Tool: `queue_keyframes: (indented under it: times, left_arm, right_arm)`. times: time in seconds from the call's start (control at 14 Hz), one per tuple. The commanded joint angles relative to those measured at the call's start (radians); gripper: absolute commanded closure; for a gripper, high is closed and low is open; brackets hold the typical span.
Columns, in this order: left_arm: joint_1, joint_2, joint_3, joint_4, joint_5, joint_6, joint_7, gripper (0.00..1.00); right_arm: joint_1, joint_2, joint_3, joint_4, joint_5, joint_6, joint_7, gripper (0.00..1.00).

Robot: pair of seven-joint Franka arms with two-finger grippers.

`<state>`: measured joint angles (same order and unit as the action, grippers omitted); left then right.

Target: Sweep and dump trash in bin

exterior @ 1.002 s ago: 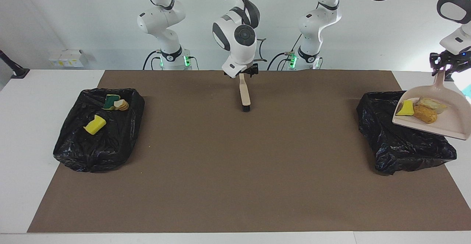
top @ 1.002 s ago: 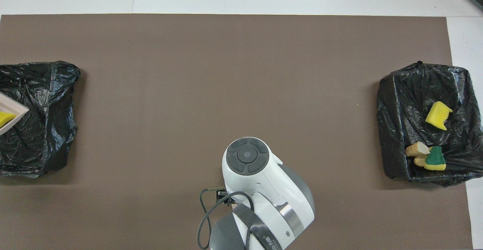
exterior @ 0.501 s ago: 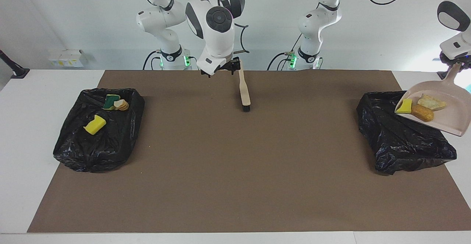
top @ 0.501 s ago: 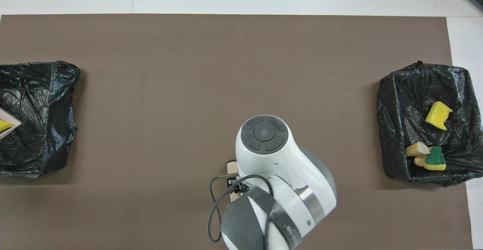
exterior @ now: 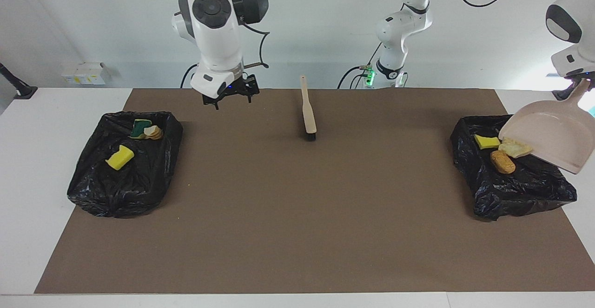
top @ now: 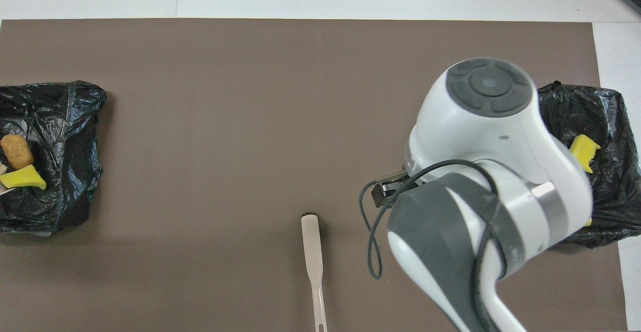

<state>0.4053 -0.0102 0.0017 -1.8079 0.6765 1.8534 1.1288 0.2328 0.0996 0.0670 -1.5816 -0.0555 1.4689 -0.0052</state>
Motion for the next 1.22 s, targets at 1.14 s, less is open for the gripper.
queue_keyframes:
  times: [1.14]
  left_arm:
    - [-0.112, 0.032, -0.029, 0.265, -0.32, -0.347, 0.001, 1.0]
  right_arm:
    - [-0.293, -0.08, -0.015, 0.014, 0.026, 0.028, 0.025, 0.0]
